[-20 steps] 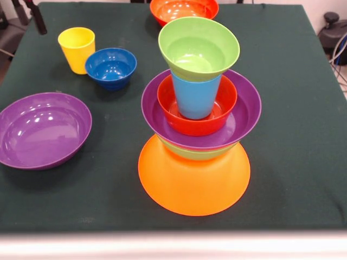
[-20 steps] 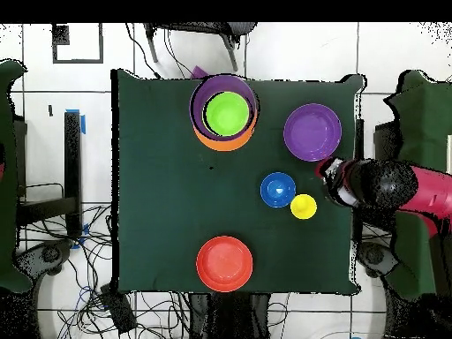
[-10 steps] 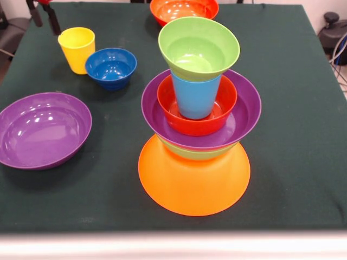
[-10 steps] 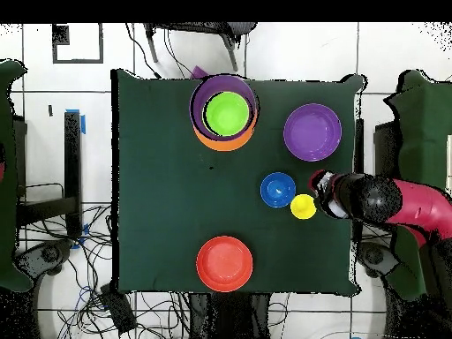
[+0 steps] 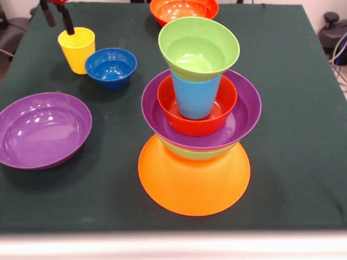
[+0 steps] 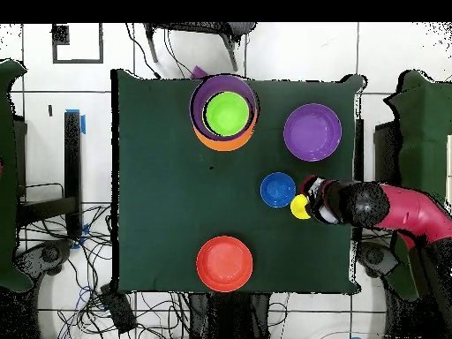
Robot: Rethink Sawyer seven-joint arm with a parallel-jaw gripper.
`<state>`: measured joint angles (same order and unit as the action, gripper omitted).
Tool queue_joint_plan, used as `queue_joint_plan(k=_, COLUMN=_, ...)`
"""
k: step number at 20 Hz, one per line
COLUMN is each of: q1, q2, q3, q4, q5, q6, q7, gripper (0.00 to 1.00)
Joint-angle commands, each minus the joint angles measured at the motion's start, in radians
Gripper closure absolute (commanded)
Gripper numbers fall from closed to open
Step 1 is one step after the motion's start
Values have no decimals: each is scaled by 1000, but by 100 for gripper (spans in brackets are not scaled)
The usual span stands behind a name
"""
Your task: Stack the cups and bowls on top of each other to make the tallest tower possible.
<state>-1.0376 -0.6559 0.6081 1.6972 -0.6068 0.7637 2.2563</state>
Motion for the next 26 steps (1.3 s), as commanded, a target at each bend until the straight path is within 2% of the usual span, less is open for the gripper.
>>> queue_joint_plan(k=1, q1=71, q2=6, q3=-67, q4=66, q5=-50, q6=-64, q7=-2, gripper=0)
queue_joint_plan(k=6, q1=80, q2=4, q3=-89, q4=80, q5=-59, q6=-89, q7=7, gripper=0)
queue_joint_plan(k=13, q1=92, q2=49, q3=-135, q4=67, q5=-81, q6=-138, q7=4, gripper=0)
queue_joint_plan(k=26, q1=104, q2=72, q3=-206, q4=95, q5=-92, q6=-217, q7=0, gripper=0)
